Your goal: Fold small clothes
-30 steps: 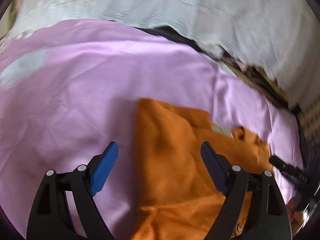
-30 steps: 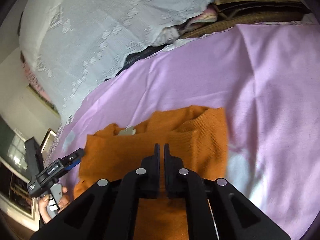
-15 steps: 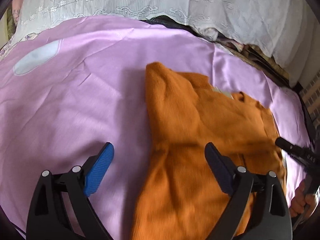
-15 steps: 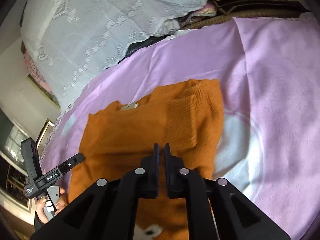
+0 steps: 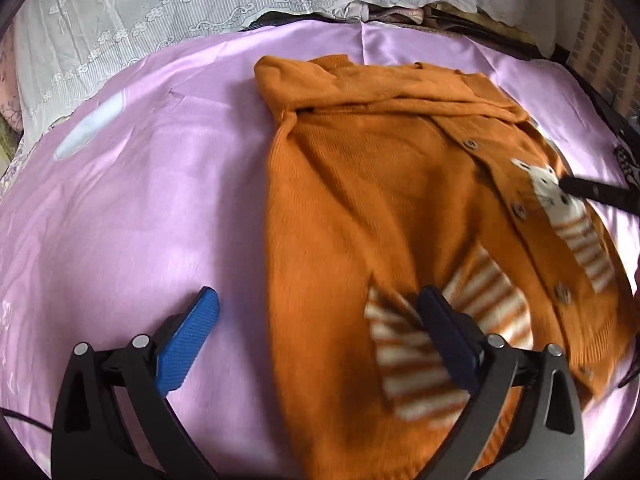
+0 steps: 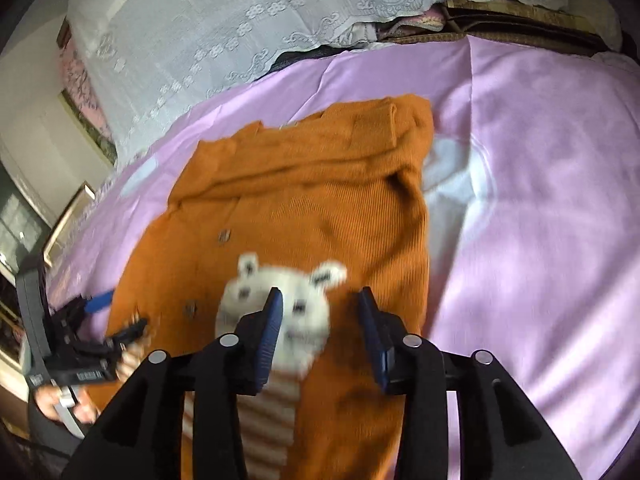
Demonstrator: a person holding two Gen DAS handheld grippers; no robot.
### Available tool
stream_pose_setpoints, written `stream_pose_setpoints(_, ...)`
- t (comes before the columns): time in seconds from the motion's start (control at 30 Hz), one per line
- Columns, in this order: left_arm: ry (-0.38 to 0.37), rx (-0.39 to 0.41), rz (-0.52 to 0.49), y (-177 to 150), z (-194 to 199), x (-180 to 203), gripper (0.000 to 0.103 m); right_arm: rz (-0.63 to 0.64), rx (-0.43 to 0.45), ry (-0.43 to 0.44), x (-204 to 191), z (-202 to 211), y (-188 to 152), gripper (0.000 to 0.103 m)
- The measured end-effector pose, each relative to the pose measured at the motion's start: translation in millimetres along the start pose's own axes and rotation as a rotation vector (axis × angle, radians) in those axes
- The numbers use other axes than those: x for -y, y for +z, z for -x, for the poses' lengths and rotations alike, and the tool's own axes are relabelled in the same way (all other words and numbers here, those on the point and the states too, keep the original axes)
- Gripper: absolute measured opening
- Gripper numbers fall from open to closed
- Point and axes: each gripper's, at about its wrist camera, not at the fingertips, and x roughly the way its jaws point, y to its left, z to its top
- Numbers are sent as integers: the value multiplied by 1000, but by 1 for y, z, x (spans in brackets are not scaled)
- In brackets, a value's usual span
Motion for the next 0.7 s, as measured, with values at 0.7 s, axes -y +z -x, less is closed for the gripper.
stream_pose_setpoints(0.7,71,196,27,-79,148,-33,98,-7,217,24,8,154,-99,51)
